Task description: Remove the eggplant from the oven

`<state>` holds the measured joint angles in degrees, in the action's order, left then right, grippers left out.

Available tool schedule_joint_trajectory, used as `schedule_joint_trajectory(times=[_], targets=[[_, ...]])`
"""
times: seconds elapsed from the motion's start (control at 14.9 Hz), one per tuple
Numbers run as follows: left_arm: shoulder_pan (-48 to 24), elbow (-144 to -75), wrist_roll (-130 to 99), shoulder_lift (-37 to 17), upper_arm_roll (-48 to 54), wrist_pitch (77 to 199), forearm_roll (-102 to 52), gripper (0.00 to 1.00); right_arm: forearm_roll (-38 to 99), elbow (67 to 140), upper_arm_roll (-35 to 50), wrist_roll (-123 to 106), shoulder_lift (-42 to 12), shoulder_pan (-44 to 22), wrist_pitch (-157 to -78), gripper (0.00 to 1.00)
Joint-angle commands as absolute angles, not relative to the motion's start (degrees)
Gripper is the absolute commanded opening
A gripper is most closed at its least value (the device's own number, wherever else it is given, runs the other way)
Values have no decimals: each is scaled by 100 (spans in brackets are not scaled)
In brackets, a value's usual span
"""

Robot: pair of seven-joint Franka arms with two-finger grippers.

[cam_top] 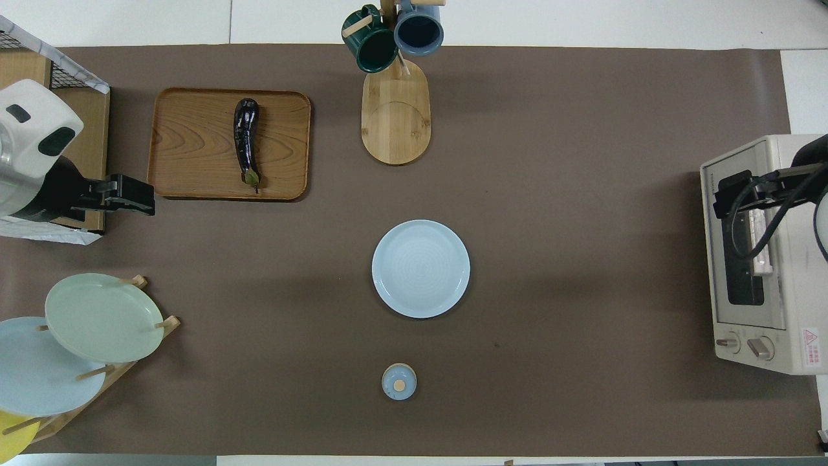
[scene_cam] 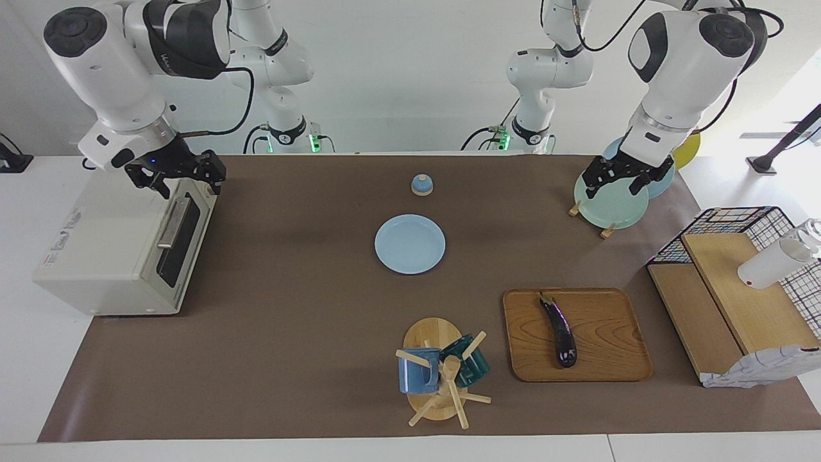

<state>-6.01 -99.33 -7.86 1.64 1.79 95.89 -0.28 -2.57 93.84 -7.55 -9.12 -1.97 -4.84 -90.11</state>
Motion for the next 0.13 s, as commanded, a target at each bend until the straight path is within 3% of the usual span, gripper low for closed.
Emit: schedule_joint_trajectory(times=[0.0,0.07], targets=[[-703,-9993,-791,237,88,9677,-88,100,-114,9404,-721,-835,-132,-422,-8930,100],[-703,-9993,-800,237,88,9677,-97,100,-114,9404,-721,-835,-132,-422,-8930,100]])
